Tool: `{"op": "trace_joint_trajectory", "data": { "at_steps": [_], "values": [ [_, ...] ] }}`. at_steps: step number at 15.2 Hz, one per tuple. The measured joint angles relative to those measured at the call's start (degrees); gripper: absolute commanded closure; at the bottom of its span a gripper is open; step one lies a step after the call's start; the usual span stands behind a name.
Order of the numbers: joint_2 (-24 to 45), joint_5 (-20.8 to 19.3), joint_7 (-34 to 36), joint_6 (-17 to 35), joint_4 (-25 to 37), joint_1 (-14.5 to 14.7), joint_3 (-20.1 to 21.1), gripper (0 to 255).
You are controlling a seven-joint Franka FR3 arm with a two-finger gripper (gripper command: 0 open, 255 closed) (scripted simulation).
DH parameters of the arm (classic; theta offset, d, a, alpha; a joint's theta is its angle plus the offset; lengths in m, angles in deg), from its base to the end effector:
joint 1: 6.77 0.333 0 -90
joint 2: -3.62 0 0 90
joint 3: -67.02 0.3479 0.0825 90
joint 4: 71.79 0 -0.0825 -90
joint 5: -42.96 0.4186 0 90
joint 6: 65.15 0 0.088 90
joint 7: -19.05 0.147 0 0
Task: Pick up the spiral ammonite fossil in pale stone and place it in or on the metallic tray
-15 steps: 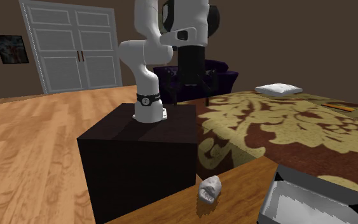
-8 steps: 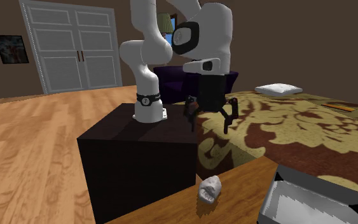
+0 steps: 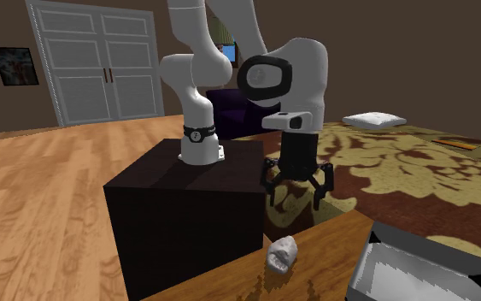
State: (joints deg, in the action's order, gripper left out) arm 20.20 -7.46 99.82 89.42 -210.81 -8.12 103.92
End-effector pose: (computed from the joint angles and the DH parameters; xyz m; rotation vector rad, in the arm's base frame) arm 0.4034 0.3243 0.1777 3.0828 -0.0423 0.3756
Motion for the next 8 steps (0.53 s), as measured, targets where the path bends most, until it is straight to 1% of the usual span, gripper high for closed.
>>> {"op": "trace_joint_trajectory", "data": {
  "at_steps": [2, 3, 5, 8],
  "values": [
    [2.14, -3.09, 2.11, 0.33, 1.05, 1.16, -1.79, 0],
    [2.84, -3.97, 2.67, 0.37, 1.46, 1.51, -2.33, 0],
    [3.50, -4.90, 3.31, 0.48, 1.81, 1.88, -2.88, 0],
    [3.66, -5.19, 3.55, 0.53, 1.85, 2.00, -3.04, 0]
  ]
}}
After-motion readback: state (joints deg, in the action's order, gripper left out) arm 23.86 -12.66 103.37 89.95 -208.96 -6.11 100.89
